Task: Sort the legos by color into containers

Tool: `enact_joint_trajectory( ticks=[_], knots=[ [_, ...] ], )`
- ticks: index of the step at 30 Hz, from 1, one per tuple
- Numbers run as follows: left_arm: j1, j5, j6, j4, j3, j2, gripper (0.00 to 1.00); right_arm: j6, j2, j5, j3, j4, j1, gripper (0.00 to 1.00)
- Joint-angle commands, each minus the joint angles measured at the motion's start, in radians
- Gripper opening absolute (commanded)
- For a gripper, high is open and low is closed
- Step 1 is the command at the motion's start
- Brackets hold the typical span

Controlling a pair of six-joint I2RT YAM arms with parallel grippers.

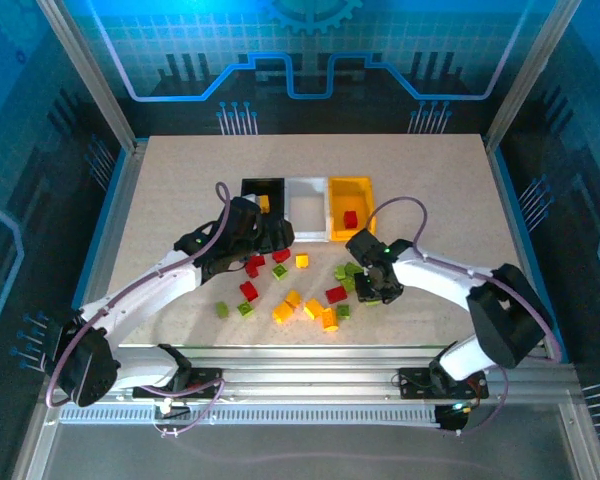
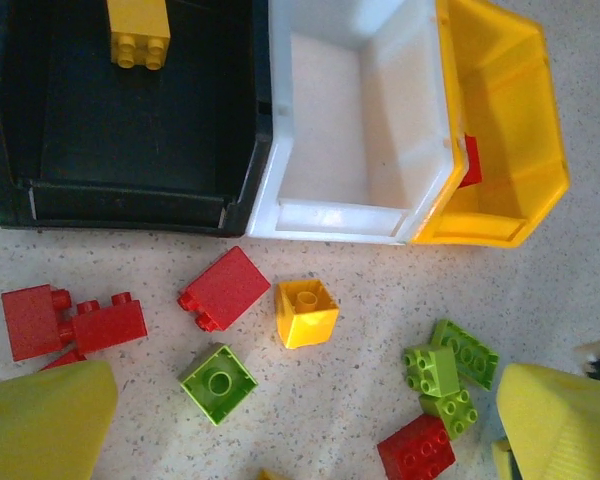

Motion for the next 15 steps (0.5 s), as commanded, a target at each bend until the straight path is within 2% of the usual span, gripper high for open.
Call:
enact_joint_trajectory(
  ticks=[1, 3, 6, 11, 15],
  knots=[
    [0.001, -0.029, -0.02, -0.034, -0.013, -0.024, 0.99, -0.038, -0.085, 0.016, 0.07, -0.052, -0.007, 0.27],
    [0.001, -0.031, -0.024, -0.044, -0.026, -0.036, 0.99, -0.074, -0.089, 0.007, 0.148, -0.056, 0.007, 0.28],
    [0.001, -0.039, -0.041, -0.057, -0.052, -0.058, 0.99, -0.108, -0.012, -0.007, 0.3, -0.043, 0.029, 0.28],
    [0.001, -0.041, -0.069, -0.081, -0.093, -0.101, 0.99, -0.134, 0.237, -0.005, 0.595, -0.009, 0.036, 0.28],
    [0.001, -0.043, -0.079, -0.105, -0.113, -0.136, 0.99, -0.144, 0.461, 0.009, 0.862, -0.048, 0.033, 0.28]
  ],
)
